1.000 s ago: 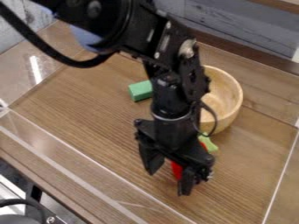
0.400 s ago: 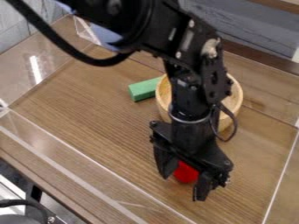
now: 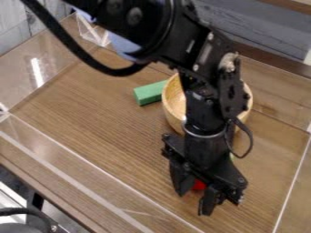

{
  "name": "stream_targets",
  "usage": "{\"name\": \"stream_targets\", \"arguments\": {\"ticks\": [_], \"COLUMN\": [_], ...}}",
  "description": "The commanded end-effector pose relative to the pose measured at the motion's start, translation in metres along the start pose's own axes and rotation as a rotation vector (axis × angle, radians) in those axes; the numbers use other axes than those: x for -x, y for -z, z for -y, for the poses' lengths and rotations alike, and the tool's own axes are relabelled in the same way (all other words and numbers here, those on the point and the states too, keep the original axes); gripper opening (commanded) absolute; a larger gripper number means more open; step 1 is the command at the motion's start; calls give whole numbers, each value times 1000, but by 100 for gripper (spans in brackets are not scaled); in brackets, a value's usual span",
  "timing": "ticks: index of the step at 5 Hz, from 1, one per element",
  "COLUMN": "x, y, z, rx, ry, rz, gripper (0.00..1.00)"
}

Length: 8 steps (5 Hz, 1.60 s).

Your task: Move the red object to the left side of the table

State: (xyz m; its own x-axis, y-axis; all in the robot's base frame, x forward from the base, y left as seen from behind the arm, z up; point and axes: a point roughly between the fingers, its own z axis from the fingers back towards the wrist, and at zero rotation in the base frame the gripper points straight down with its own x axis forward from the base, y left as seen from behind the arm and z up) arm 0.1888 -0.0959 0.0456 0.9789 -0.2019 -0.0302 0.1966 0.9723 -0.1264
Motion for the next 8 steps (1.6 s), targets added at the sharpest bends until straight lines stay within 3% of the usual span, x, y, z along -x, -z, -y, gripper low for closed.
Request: {"name": "stream_targets", "arguments": {"ticks": [1,2,3,4,6,8], "x": [-8,-3,3,8,2,2], "y": [-36,-77,-102,-85,-62,-25], "z": [-5,-24,-49,-52,-25,-37], "rx": [1,-14,-43,-40,-31,-26], "ry": [51,60,-47,-82,-49,-161], "rz": [82,139,197,183,155,147], "gripper": [0,0,0,100,100,100]}}
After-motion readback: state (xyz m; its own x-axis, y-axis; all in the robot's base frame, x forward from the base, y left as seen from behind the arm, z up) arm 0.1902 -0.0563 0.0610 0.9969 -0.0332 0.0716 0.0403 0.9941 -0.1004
